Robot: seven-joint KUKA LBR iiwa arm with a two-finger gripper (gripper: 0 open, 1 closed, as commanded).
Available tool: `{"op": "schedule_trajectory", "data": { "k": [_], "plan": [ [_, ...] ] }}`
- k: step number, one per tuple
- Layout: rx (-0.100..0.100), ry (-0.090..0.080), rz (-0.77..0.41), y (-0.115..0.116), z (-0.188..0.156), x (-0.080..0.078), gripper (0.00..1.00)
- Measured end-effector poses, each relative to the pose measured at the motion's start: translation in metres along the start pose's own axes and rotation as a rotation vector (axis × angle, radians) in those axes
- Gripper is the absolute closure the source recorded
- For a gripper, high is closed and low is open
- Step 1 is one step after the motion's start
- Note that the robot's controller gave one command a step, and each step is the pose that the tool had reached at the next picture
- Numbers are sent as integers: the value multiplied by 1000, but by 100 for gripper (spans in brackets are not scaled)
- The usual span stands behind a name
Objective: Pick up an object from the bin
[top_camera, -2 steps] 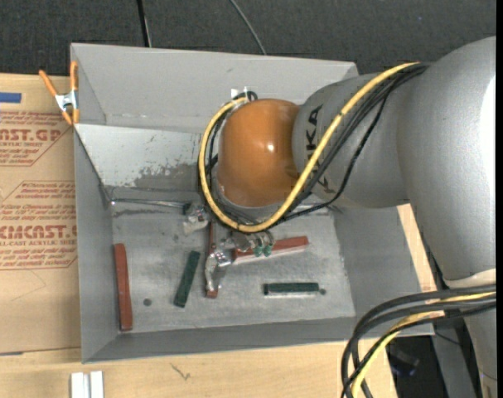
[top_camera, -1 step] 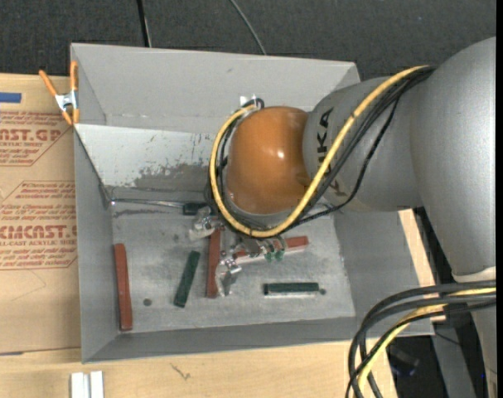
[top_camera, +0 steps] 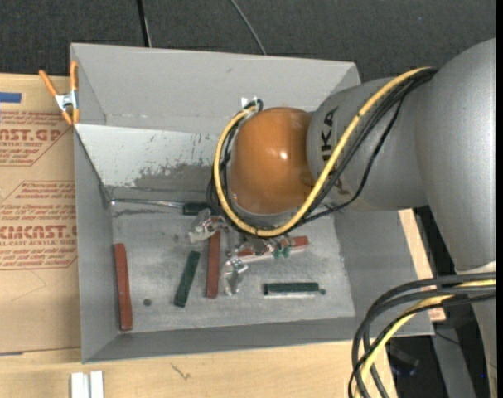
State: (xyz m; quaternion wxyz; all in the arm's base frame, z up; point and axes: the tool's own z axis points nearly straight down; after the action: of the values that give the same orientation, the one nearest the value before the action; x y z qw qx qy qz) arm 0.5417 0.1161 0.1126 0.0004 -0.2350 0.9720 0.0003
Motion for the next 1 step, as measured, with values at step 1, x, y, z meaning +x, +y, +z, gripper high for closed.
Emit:
{"op": "schedule_trajectory", "data": {
  "k": [1],
  "plan": [
    [-1,13,-118,1,32,-25,0]
  ]
}}
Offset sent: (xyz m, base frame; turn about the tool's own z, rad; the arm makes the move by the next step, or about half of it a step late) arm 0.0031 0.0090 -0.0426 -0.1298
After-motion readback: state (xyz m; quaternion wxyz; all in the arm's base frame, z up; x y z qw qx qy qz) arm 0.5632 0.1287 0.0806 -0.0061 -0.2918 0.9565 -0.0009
